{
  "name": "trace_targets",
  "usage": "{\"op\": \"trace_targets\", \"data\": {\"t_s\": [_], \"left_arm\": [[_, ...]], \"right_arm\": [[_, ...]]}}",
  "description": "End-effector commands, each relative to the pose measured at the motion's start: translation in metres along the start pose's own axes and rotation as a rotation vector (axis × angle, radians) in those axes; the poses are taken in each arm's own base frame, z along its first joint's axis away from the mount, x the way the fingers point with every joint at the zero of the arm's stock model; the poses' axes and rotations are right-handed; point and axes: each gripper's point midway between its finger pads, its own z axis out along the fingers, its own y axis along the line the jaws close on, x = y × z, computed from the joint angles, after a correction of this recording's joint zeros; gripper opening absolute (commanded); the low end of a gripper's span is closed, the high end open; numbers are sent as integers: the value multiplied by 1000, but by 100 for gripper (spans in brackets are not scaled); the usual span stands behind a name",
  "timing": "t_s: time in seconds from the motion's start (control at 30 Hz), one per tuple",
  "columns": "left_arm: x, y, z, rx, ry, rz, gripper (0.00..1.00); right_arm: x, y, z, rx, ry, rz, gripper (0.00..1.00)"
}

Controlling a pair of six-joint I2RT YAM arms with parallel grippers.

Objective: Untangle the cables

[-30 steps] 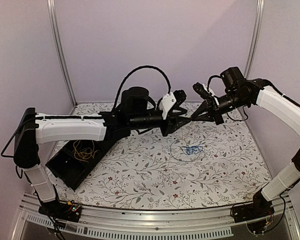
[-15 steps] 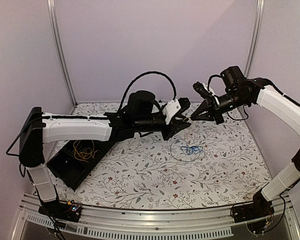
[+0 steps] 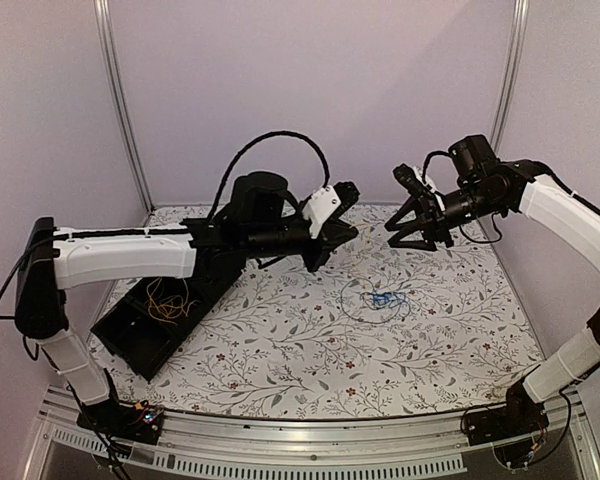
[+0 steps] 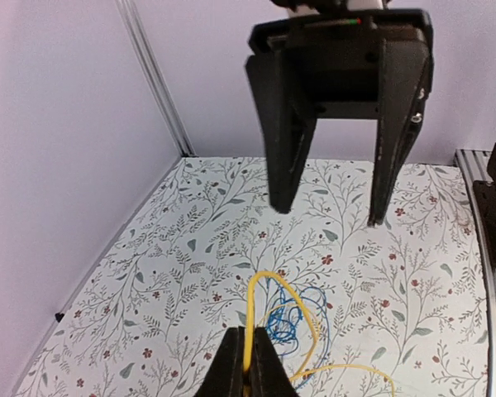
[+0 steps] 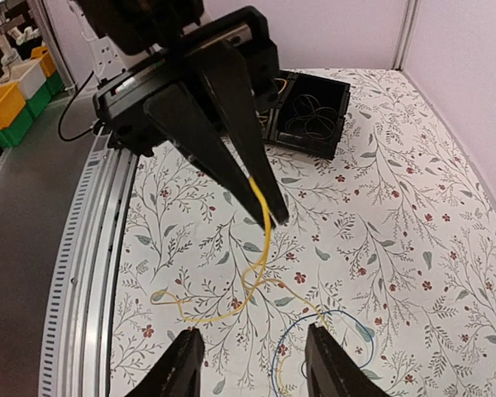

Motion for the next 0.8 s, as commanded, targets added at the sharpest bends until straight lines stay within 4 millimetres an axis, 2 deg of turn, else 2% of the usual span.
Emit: {"op": "trace_targets", "data": {"t_s": [0.0,0.13,0.3,0.4,0.57,0.77], "left_arm": [[-20,49,-64,-190,1,-41,0],[-24,79,-120,-324,4,-88,0],[0,117,-189,-532,102,-185,0],[11,132,-226,-646,120,-224,0],[30,152,-283,-827,107,-309,0],[69,167,-321,-987,144,-444,0]], "right_arm": [[23,-5,-27,91,-48,23,52],[52,-11,-25,125,-71,68,54],[94,-22,-8,146,-7,129,55],[110,-24,1,125,21,154,56],[122,-26,6,117,51,164,57],[127,-28,8,122,66,170,57]]}}
